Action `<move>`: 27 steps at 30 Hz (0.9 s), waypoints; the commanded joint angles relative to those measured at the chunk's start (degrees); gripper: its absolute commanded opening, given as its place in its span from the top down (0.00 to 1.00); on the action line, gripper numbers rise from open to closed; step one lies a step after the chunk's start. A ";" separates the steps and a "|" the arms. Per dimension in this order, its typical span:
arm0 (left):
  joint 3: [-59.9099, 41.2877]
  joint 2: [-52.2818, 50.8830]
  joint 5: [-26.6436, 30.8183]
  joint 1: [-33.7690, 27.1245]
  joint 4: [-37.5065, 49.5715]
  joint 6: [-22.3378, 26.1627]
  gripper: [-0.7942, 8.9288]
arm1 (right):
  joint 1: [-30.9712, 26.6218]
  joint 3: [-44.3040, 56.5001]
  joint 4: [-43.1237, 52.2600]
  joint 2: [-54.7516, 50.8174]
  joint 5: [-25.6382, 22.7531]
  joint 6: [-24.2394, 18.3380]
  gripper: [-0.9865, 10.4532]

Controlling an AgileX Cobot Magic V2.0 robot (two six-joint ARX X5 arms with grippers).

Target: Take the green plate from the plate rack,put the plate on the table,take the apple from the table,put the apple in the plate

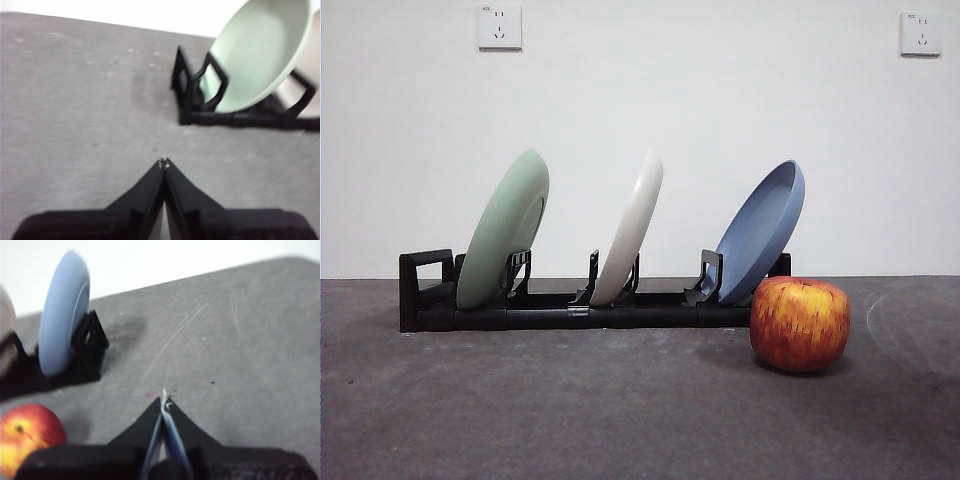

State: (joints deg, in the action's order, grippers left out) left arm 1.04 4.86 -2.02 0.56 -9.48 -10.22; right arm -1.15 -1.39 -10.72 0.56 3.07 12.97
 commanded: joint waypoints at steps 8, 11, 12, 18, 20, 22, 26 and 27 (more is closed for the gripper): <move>5.86 1.99 -12.79 0.20 -0.59 -8.00 0.92 | -0.04 -6.67 0.35 1.33 7.04 15.23 0.92; 11.13 5.05 -15.19 0.20 -2.47 -8.00 0.92 | -0.04 -12.85 1.97 3.69 7.06 11.61 0.92; 13.03 6.23 -15.91 0.20 -3.21 -7.98 0.92 | -0.04 -14.95 2.67 4.70 7.13 10.38 0.92; 26.93 15.72 -20.96 0.20 -6.05 -7.52 0.92 | -0.04 -31.30 2.08 14.97 12.35 7.78 0.92; 32.24 19.43 -22.82 0.20 -7.21 -7.52 0.92 | -0.04 -36.94 0.90 19.82 17.11 7.76 0.92; 36.98 22.77 -24.81 0.20 -8.46 -7.52 0.92 | -0.04 -41.77 -0.92 24.13 21.66 7.78 0.92; 49.00 30.91 -29.92 0.20 -13.68 -7.10 0.92 | 0.02 -52.85 -7.41 34.73 32.33 7.80 0.92; 51.67 32.72 -31.06 0.20 -15.08 -6.80 0.92 | 0.04 -55.12 -9.07 36.98 34.36 7.80 0.92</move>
State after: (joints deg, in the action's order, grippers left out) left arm 49.67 35.86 -31.75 0.56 -23.64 -17.82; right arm -1.15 -54.46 -18.76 35.35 35.22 21.17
